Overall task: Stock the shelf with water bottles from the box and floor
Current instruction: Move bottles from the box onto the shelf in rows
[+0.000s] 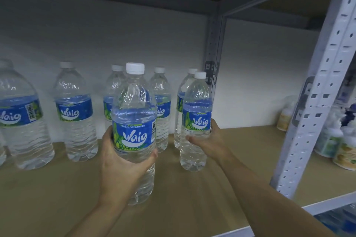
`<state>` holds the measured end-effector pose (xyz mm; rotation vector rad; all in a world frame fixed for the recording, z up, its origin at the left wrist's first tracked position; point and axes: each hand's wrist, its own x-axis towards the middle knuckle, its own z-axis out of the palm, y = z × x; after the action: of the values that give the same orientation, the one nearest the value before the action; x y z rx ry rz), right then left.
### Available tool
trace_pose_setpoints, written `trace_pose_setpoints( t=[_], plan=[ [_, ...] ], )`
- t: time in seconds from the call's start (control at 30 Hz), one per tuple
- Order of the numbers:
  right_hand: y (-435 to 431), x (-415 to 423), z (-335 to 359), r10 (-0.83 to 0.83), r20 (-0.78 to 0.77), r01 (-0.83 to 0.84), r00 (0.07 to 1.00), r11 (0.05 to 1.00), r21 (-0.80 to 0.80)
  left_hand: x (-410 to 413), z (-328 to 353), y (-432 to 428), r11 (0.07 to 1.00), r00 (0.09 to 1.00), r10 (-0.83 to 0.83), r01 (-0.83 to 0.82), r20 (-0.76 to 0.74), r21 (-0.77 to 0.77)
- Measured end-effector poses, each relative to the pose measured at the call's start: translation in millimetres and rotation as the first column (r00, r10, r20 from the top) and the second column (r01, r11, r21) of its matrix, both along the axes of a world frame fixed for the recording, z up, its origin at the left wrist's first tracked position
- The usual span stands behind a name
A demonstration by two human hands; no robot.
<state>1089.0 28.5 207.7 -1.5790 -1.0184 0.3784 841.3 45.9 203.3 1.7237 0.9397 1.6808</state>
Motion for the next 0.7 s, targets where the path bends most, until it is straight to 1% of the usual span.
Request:
trace_pose_setpoints(
  t=[0.4, 0.63, 0.7],
  plan=[
    [-4, -16, -12, -0.017, -0.122, 0.024, 0.992, 0.998, 0.059, 8, -2, 0, 1.000, 1.000, -0.013, 0.013, -0.004, -0.002],
    [-8, -17, -11, -0.018, -0.098, 0.021, 0.995, 0.999, 0.033, 15, -2, -1, 0.999, 0.999, -0.049, 0.049, 0.004, 0.010],
    [-7, -16, -11, -0.016, -0.066, 0.017, 0.998, 1.000, 0.011, 16, -3, -2, 0.998, 0.999, -0.054, 0.053, 0.007, 0.018]
  ],
)
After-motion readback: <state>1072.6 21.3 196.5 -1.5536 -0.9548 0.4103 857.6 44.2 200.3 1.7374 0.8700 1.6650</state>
